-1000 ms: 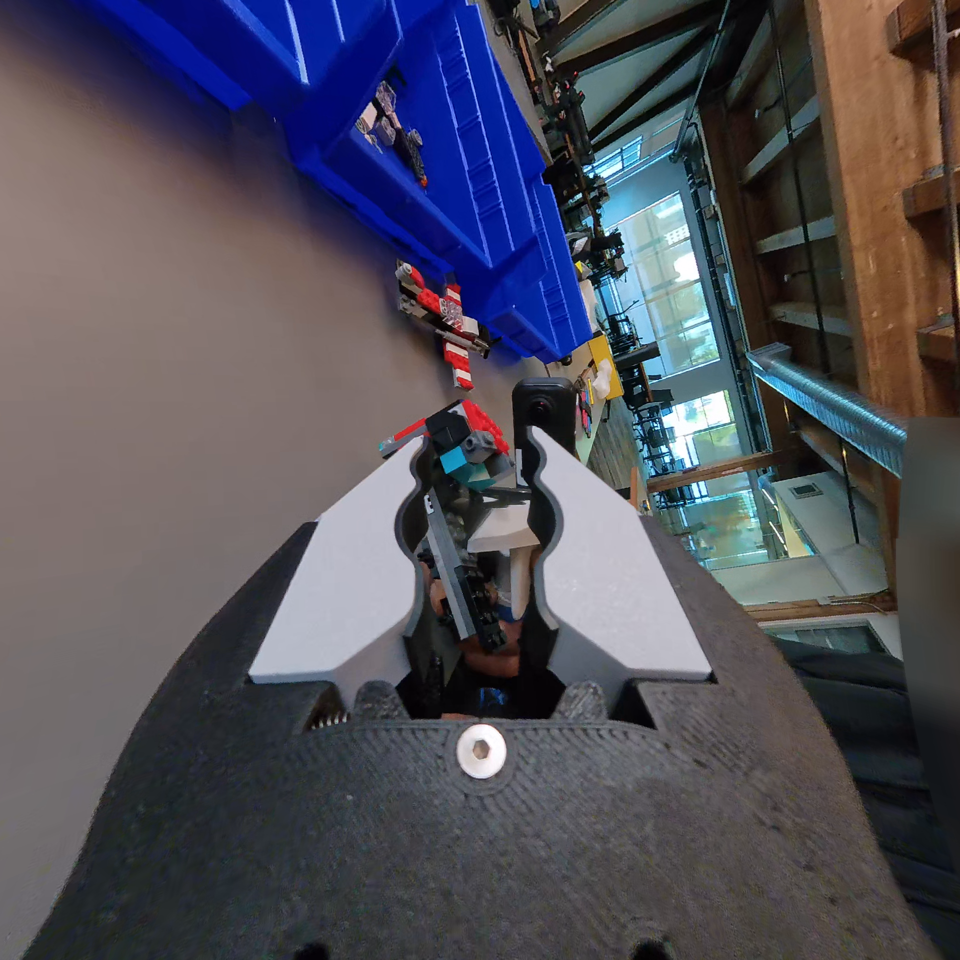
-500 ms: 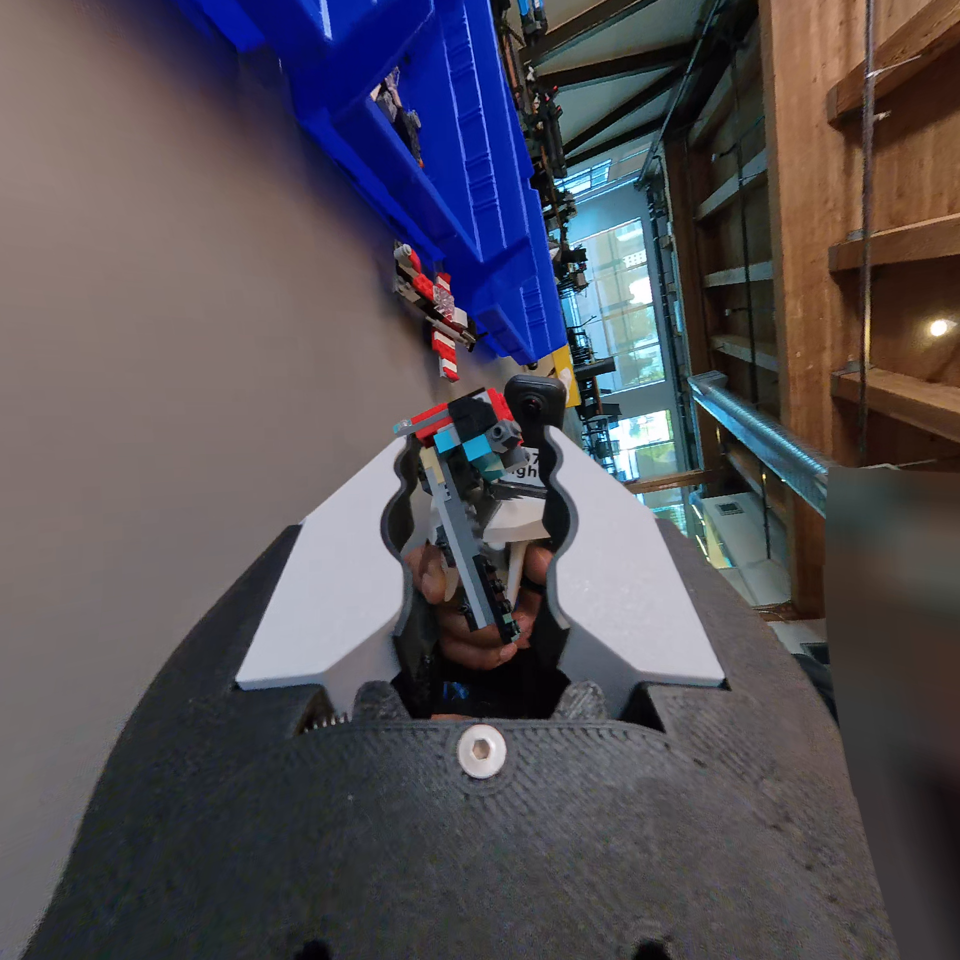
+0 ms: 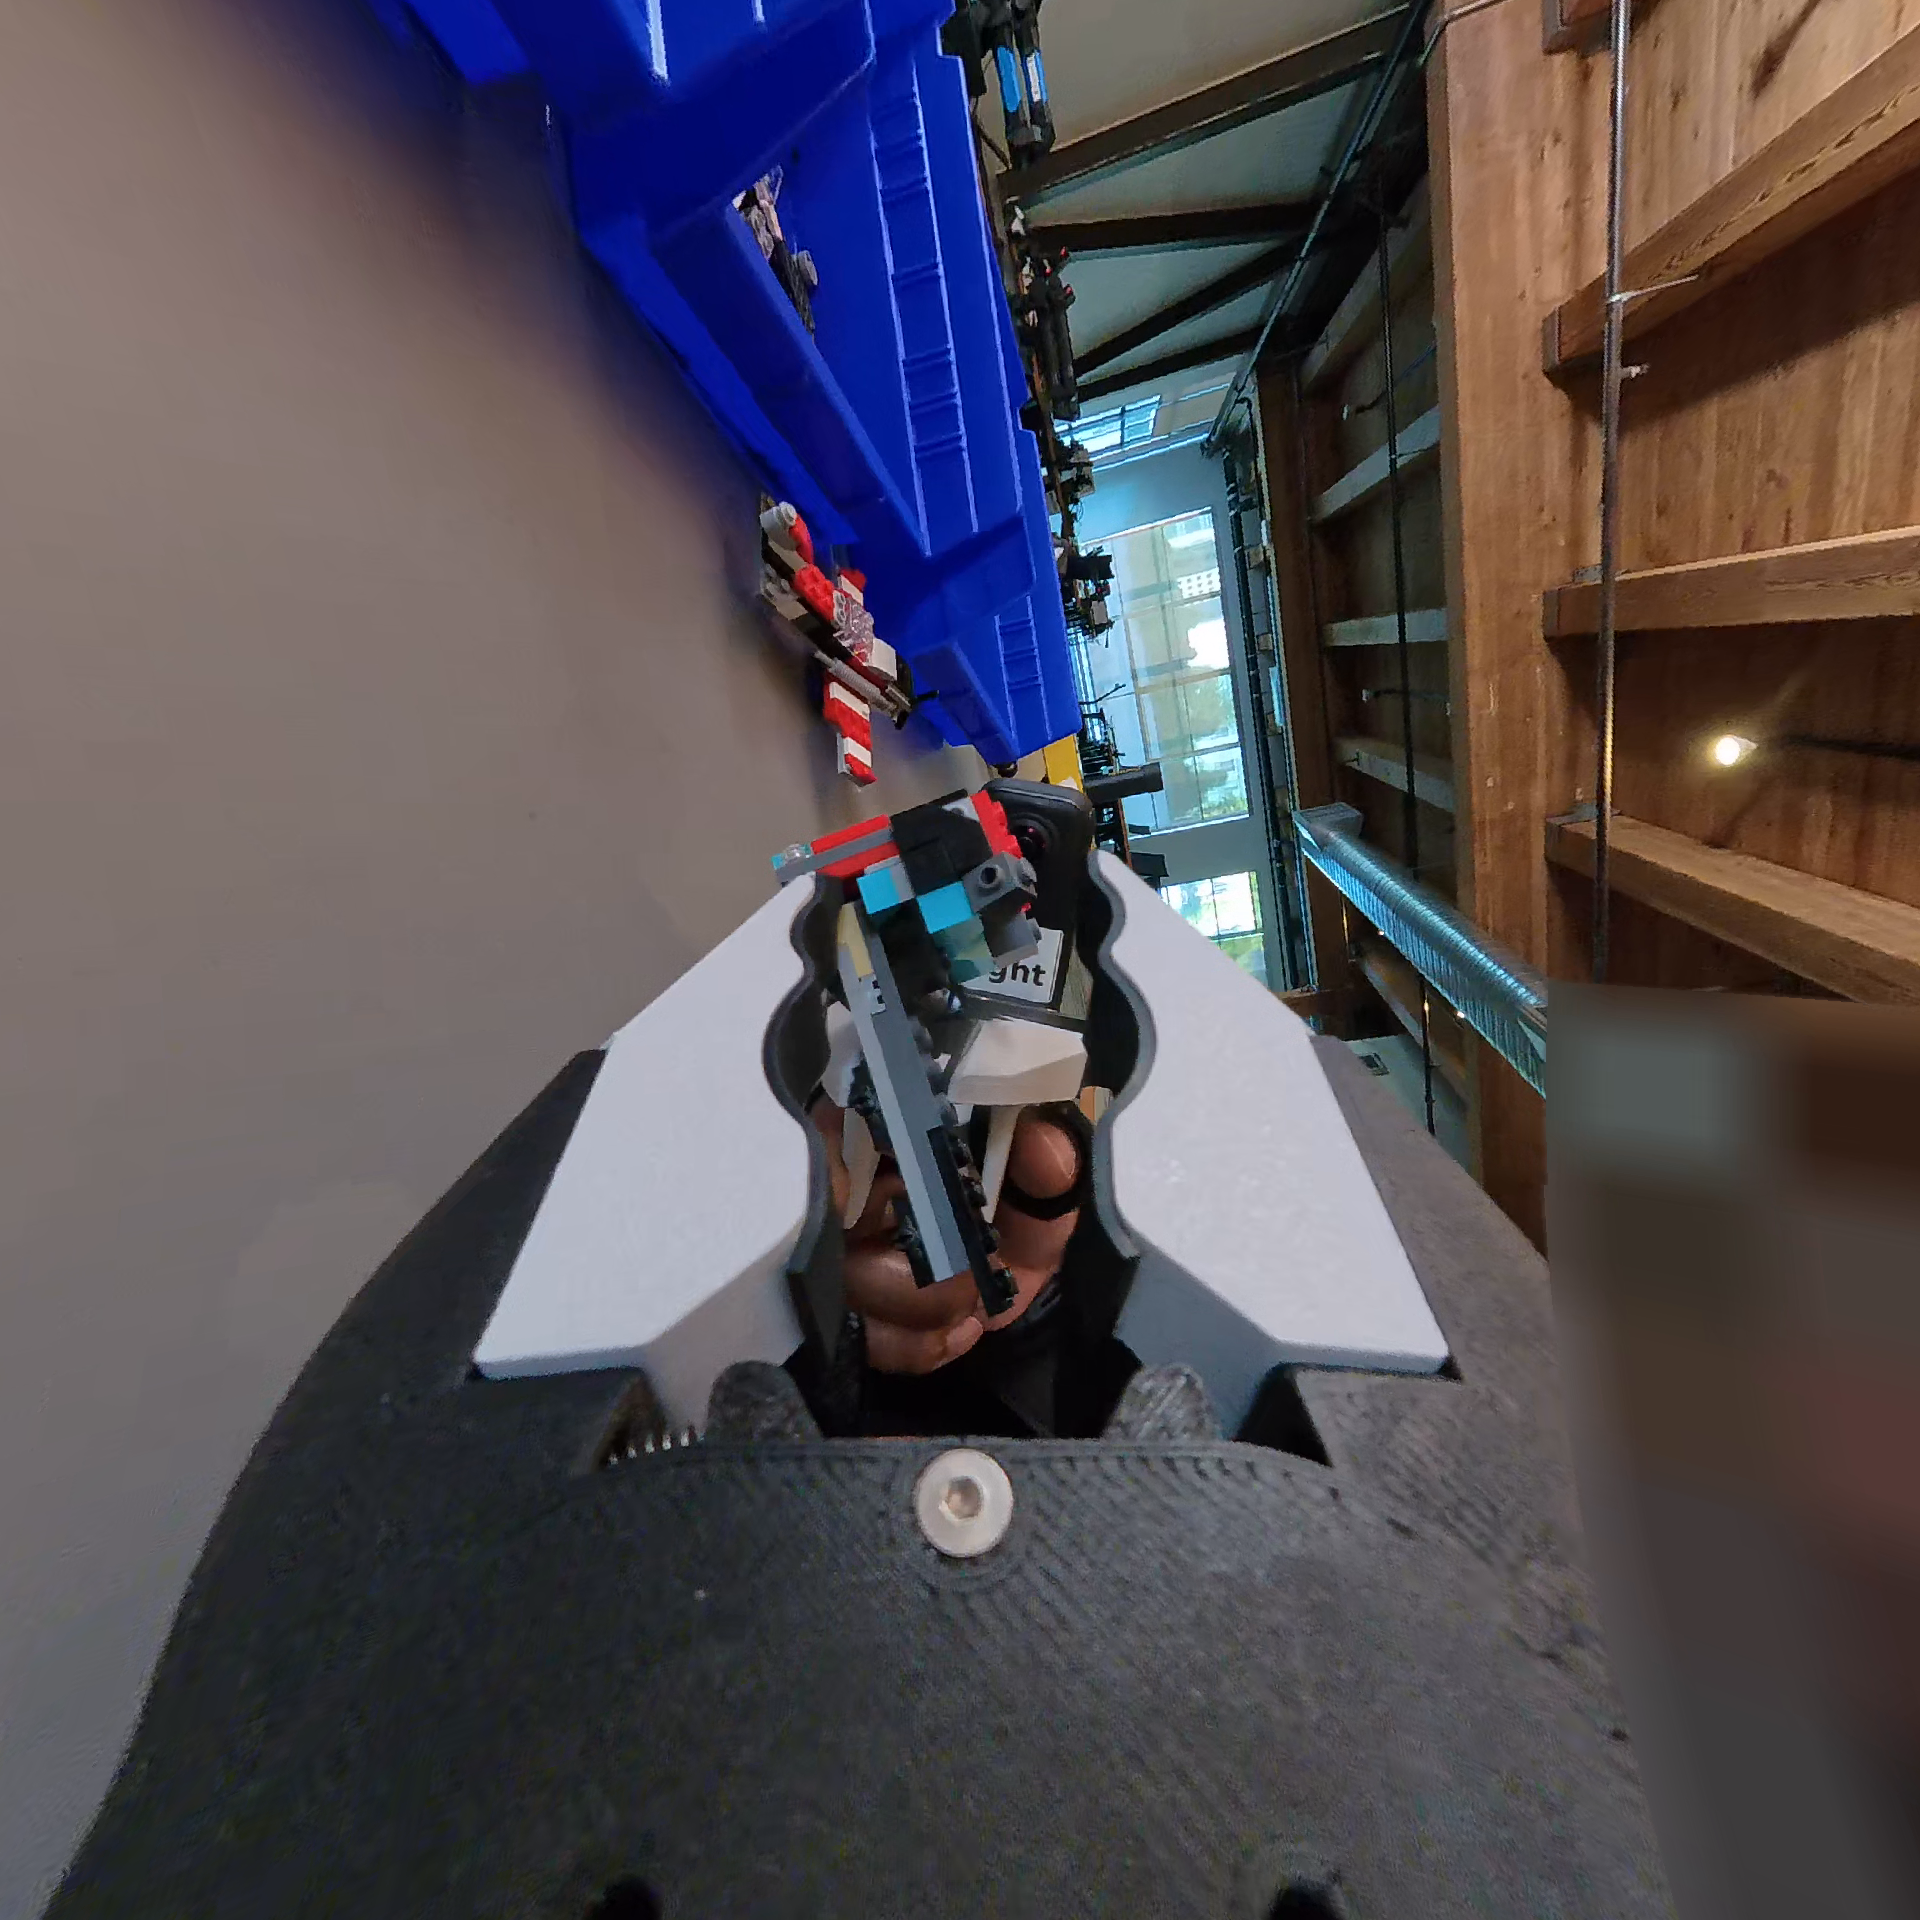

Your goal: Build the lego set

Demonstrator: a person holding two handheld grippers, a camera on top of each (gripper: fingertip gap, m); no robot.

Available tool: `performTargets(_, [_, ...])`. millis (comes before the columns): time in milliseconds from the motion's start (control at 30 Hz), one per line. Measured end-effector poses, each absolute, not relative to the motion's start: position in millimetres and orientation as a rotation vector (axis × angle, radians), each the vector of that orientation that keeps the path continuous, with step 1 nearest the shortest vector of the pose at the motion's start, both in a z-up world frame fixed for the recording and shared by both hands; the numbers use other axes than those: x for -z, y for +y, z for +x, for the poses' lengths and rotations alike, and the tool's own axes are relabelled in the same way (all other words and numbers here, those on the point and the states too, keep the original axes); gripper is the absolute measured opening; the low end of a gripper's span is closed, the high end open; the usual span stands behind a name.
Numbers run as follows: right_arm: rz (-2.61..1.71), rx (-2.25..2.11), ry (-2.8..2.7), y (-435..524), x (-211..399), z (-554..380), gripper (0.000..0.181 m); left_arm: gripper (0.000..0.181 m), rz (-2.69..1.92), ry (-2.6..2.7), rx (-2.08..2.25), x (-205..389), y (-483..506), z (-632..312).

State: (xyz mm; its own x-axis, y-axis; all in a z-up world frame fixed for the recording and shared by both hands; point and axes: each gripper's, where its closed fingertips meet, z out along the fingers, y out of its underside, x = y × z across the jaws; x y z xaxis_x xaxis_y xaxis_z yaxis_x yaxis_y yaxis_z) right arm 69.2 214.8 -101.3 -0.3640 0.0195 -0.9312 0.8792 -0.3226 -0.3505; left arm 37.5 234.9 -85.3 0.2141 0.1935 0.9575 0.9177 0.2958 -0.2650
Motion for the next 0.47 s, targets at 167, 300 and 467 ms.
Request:
performTargets(167, [1.212, 1.757, 1.280, 214.2, 101.0, 70.2, 0.012, 0.048, -1.200, -1.284, 0.681, 87.1, 231.4, 37.1])
performTargets(300, [1.204, 1.765, 1.278, 214.3, 99.7, 70.1, 0.012, 0.048, -1.215, -1.300, 0.631, 87.5, 224.3, 33.7])
performTargets(467, [1.186, 1.777, 1.273, 213.8, 97.3, 70.9, 0.012, 0.051, -1.203, -1.310, 0.646, 89.1, 223.4, 36.2])
